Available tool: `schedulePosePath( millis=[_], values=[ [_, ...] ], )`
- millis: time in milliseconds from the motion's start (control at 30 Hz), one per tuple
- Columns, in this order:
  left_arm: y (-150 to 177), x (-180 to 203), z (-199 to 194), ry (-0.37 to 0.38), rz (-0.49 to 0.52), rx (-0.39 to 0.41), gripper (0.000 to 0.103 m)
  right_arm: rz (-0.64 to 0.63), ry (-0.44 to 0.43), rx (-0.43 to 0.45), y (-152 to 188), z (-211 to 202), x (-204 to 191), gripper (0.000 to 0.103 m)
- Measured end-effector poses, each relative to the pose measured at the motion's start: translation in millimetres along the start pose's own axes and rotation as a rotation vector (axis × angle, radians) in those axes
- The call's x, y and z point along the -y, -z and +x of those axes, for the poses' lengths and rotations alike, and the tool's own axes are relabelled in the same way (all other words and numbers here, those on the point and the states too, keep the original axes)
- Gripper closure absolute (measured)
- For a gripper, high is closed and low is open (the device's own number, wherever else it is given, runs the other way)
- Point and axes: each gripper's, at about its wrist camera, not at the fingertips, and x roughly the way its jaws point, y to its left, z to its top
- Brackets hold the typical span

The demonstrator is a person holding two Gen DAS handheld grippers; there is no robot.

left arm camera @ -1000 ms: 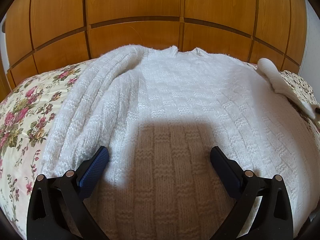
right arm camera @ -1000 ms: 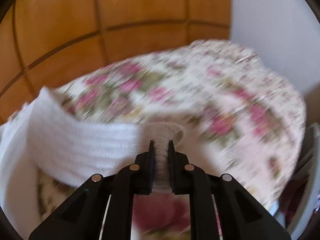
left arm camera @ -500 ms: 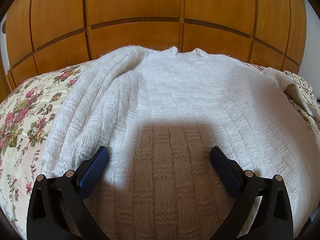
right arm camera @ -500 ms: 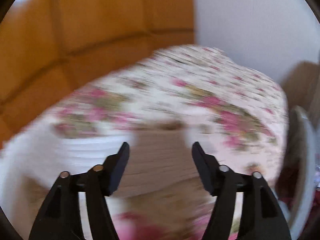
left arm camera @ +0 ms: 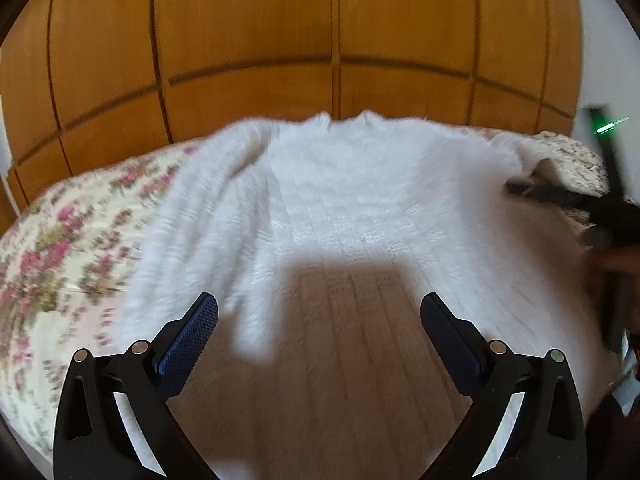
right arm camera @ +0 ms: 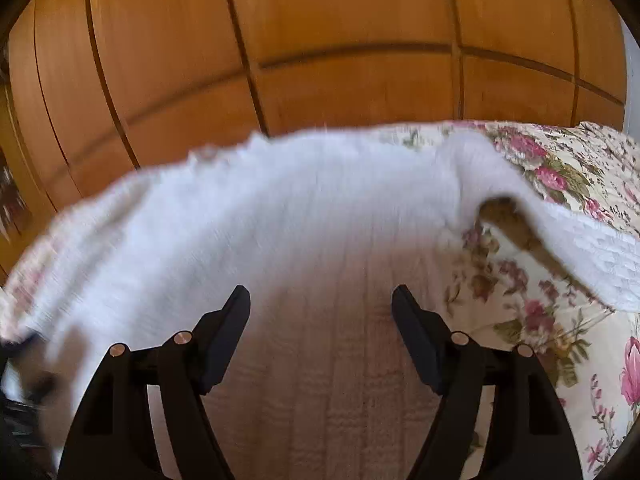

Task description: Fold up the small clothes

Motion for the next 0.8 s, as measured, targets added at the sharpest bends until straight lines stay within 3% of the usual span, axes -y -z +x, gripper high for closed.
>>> schedulePosePath(
  millis=[133,267,367,467,533,700,800],
  values=[
    [15,-19,-37,-0.064,0.040,0.056,0.003,0.003,0.009,-0.018,1,6,6,0.029],
    [36,-49,-53,-0.105,-0.013,0.017,0.003,-0.015,0.027,-0.019,3,8,2,0.028],
    [55,-69,-65,-0.104,-0.067,-0.017,0.003,-0.016,0.028,-0.014,3,8,3,0.027],
    [73,-76,-72,-0.041,-0.059,-0.063,0.003,-0.013,0.025,-0.011,1,7,2,0.027],
    [81,-77,-77,0.007,-0.056,-0.086,0.020,-0.015,0.027,-0.011,0,7,3,0.027],
    [108,-76,-80,0.151,-0.033,-0.190,0.044,-0.016,0.026,-0.012,0,8,2,0.026],
    [121,-78,-71,0.222,-0.067,-0.264,0.074,-0.018,0.029,-0.012,0,8,2,0.026]
  ],
)
